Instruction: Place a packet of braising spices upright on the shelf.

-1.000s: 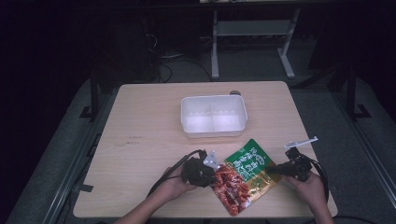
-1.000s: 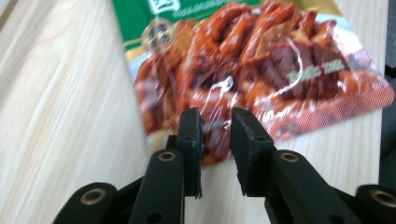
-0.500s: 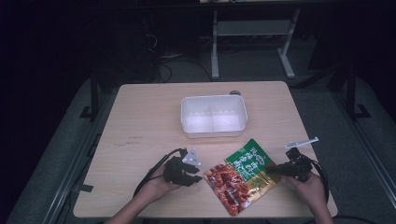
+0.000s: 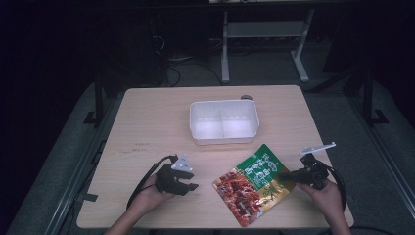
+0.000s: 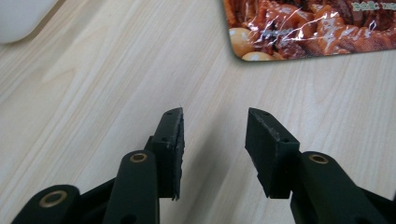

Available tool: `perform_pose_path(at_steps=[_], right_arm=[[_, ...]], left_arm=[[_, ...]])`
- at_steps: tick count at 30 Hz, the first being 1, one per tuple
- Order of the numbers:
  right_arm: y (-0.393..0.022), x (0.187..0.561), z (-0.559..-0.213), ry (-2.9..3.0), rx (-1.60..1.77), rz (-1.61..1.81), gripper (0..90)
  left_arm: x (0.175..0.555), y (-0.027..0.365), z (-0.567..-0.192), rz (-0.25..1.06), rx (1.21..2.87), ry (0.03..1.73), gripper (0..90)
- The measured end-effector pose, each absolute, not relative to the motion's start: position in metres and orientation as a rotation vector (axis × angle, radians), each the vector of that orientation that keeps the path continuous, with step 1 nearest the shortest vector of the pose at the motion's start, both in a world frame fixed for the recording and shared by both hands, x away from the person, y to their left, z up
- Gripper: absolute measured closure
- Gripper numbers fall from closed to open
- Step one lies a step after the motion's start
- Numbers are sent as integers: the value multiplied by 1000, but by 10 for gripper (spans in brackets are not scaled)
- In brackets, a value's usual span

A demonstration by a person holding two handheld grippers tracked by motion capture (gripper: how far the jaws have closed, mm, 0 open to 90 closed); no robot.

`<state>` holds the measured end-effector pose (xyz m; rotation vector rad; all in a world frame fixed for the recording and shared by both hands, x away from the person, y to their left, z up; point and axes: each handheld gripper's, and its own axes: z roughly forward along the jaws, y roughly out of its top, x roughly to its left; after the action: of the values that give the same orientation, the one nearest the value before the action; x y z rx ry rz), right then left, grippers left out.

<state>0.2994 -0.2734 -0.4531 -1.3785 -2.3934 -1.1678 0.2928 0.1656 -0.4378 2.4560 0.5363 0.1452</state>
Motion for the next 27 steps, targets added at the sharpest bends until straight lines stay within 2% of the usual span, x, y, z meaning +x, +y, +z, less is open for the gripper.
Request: perform_pose_path(at_steps=[12, 27], right_arm=[[-267, 303, -434, -2437, -1345, -1169, 898], [-255, 307, -404, -2491, -1293, -1158, 898]], left_arm=[[294, 179, -440, 199, 2432, 601, 461], [297, 184, -441, 210, 2419, 635, 428]])
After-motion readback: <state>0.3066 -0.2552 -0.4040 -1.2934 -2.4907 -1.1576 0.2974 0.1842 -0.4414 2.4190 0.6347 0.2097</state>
